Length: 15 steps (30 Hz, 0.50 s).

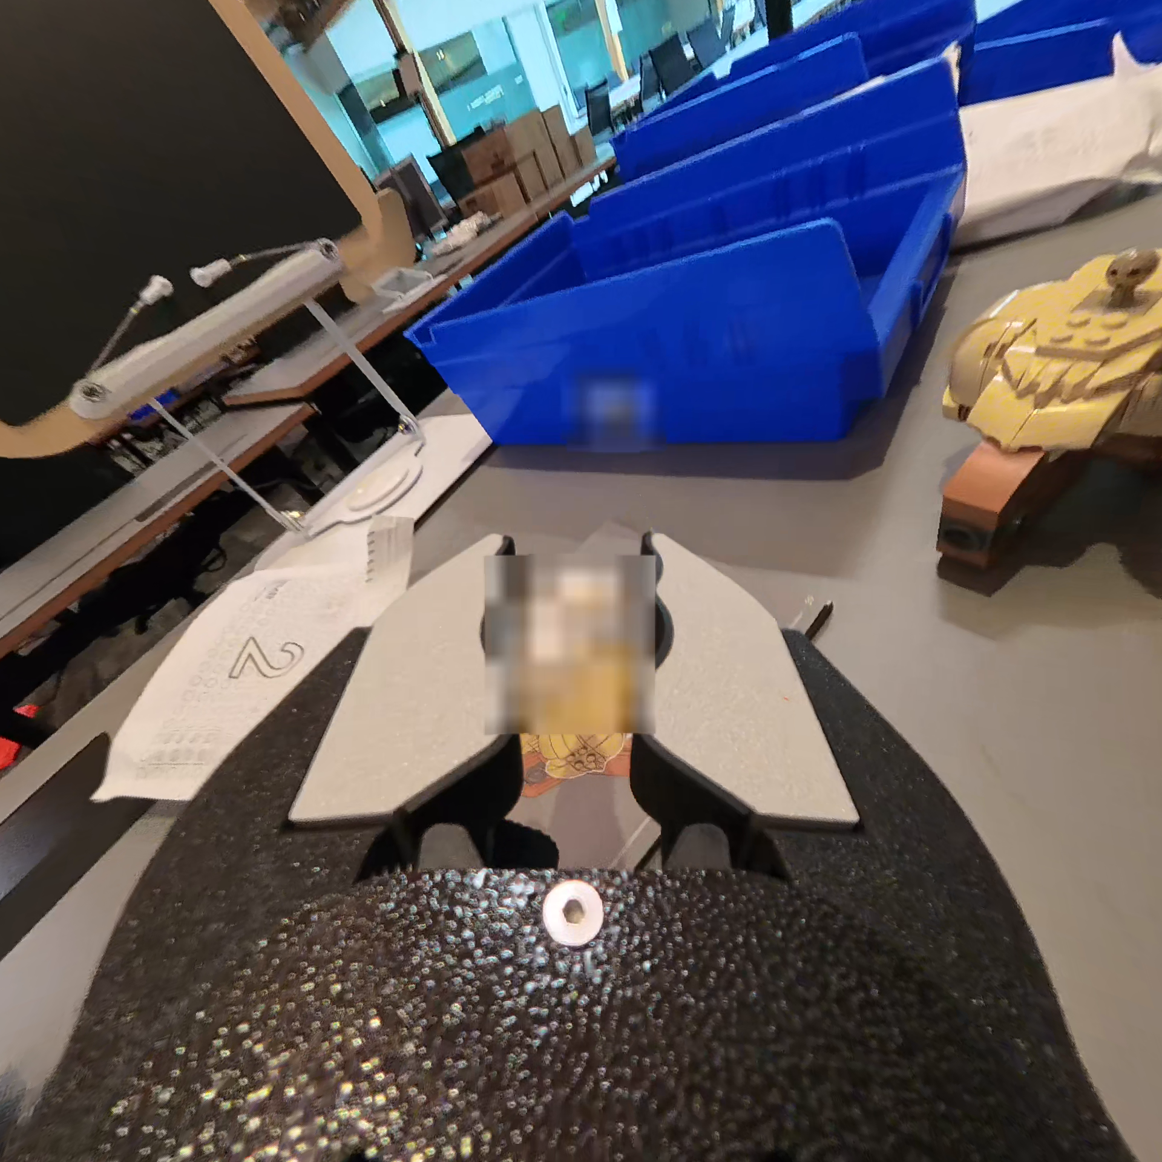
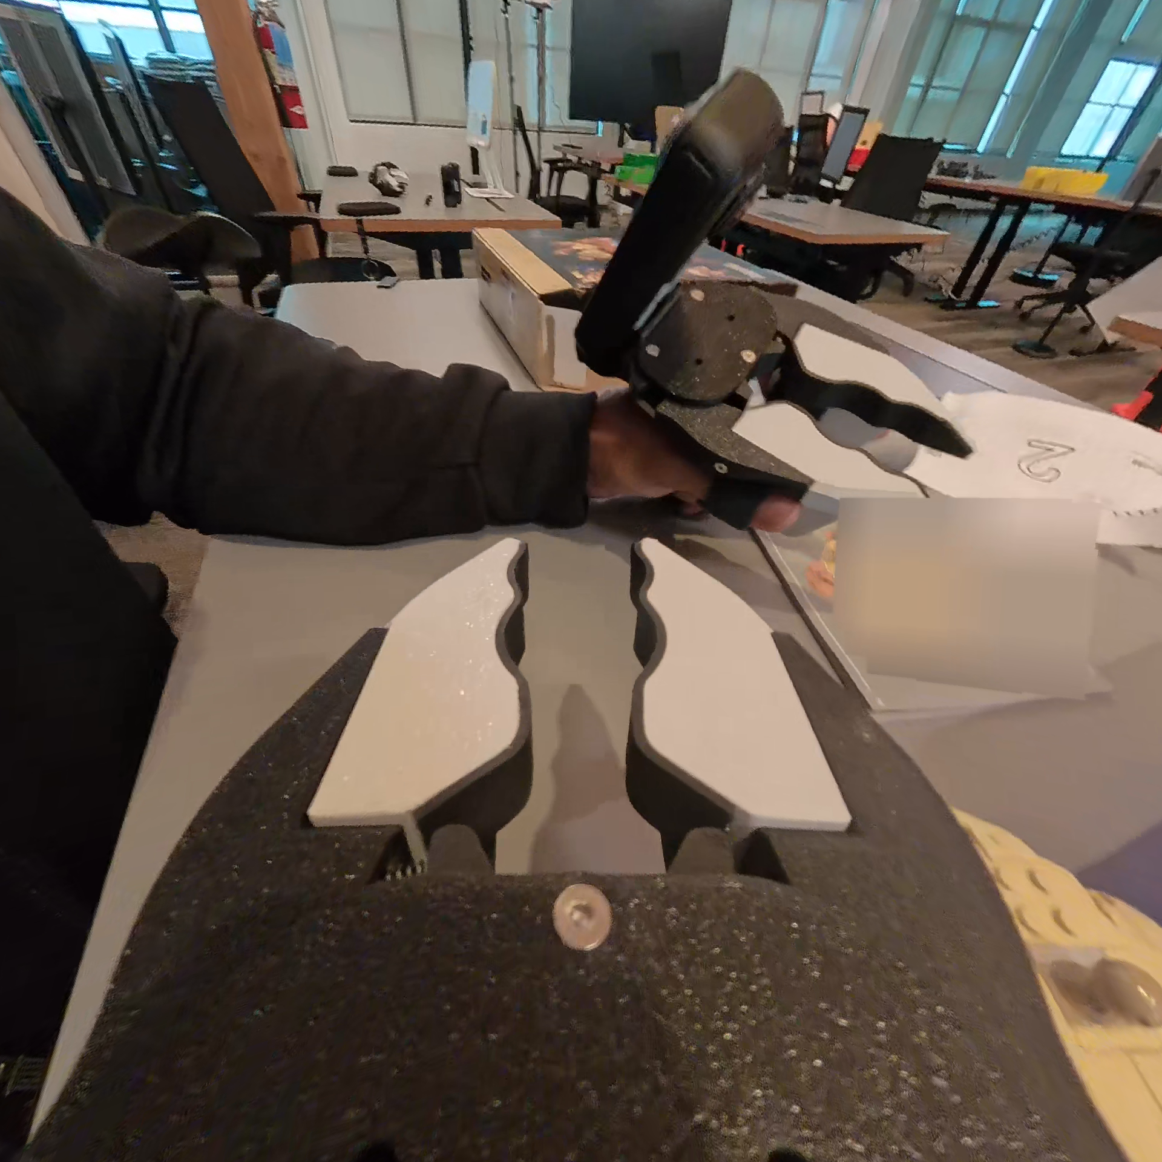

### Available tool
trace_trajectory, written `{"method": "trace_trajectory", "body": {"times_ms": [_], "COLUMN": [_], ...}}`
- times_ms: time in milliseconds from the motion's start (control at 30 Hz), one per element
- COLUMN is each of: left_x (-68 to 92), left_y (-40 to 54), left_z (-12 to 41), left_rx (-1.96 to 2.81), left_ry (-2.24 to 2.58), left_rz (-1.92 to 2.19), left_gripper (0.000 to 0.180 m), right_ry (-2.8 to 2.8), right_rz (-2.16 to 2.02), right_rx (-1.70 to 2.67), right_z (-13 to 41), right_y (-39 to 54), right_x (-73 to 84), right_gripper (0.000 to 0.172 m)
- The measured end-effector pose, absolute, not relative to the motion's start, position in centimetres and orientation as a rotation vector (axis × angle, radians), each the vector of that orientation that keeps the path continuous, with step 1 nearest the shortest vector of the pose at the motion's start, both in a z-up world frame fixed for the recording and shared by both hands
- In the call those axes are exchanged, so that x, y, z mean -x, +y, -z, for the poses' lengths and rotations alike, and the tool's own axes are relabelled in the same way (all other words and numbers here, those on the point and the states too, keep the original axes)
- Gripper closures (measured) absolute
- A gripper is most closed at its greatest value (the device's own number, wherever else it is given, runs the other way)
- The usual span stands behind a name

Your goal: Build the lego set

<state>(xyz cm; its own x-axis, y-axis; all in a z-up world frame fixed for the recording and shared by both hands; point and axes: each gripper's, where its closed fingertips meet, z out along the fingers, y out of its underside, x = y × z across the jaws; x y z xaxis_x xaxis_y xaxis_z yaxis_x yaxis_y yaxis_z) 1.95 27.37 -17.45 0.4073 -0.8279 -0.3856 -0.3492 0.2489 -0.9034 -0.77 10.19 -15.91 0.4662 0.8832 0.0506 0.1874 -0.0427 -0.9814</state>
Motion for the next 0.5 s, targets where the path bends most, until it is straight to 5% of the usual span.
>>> {"method": "trace_trajectory", "body": {"times_ms": [500], "left_x": [-0.5], "left_y": [28.4], "left_z": [20.1], "left_rx": [1.679], "left_ry": [1.188], "left_rz": [0.594], "left_gripper": [0.143], "right_ry": [-0.746], "right_rz": [-0.526], "right_rx": [1.718], "right_z": [17.9], "right_y": [16.7], "right_x": [-5.2], "right_gripper": [0.143]}}
